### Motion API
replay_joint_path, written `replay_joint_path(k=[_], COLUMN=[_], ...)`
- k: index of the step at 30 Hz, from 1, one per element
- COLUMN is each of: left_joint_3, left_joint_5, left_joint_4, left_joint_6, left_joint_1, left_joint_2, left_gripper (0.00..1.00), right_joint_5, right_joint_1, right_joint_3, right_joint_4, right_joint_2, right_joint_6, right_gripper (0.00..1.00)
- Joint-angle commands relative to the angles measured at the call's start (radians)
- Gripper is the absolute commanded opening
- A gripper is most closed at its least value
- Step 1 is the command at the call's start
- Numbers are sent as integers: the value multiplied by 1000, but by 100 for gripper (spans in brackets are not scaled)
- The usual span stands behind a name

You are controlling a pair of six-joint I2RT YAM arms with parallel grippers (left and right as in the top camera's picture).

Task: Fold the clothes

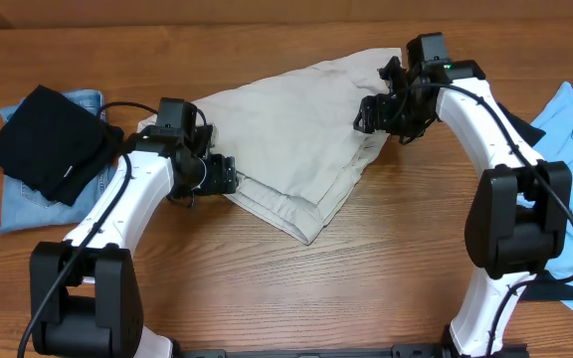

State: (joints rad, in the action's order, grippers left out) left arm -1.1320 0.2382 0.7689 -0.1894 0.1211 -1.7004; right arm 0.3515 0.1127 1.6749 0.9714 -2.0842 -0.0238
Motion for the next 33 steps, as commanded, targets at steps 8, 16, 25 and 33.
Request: replay_joint_path(k=[8,16,25,33], left_joint_3=[6,6,6,6], left_joint_5=[-9,-9,-10,-10], left_joint_4=[-11,-10,-11,-11], left_joint_6=[-21,-21,-21,-21], left_joint_1=[4,4,4,4], left_joint_2=[-7,-7,-7,-7], left_gripper=[80,80,80,80], right_joint_5=[31,14,63,185], right_joint_1=[2,1,17,18], right_joint_3=[-32,-29,-29,147], right_joint_4=[-83,-179,-133,-199], right_joint_2=[-30,-36,-36,19], right_joint_6=[-3,-3,-3,-4], right_gripper=[75,75,7,4])
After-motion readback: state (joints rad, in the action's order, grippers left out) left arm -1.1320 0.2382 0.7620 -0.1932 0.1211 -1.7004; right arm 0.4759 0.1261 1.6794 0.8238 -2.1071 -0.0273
